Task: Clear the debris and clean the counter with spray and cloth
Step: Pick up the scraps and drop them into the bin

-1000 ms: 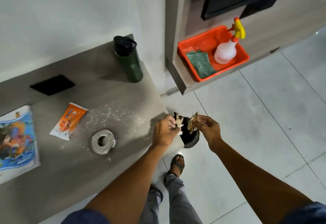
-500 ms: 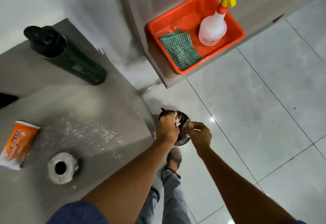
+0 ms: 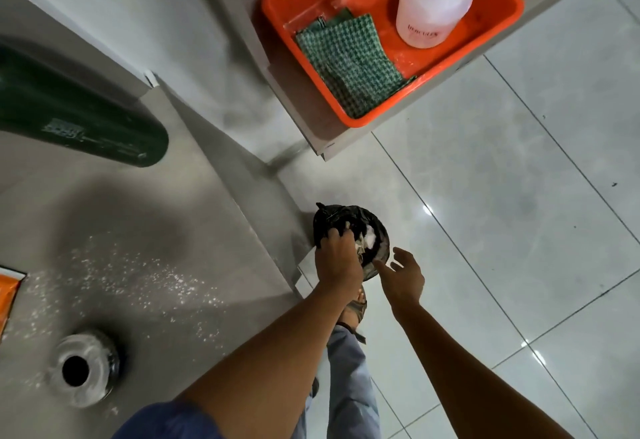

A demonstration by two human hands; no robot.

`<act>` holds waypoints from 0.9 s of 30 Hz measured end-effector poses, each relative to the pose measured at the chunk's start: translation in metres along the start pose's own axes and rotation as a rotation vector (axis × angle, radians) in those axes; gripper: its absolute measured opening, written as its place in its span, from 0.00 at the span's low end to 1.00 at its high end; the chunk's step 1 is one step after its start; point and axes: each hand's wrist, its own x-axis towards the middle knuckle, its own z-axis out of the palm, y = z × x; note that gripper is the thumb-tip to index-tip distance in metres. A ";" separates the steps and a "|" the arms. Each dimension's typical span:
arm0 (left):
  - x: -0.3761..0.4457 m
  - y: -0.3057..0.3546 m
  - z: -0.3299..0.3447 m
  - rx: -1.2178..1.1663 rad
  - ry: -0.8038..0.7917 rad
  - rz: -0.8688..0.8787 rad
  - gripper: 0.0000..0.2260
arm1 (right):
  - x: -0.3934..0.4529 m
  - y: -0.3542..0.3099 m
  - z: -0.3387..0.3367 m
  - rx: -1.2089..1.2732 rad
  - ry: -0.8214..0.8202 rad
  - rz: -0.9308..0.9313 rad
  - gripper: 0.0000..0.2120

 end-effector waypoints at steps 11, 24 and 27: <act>-0.032 -0.001 -0.046 0.087 0.066 0.155 0.18 | -0.027 -0.019 -0.006 -0.126 -0.064 -0.170 0.24; -0.110 -0.025 -0.145 0.045 0.293 0.139 0.15 | -0.113 -0.130 -0.026 -0.190 -0.069 -0.402 0.23; -0.127 -0.044 -0.166 0.018 0.366 0.109 0.17 | -0.137 -0.160 -0.026 -0.181 -0.100 -0.478 0.21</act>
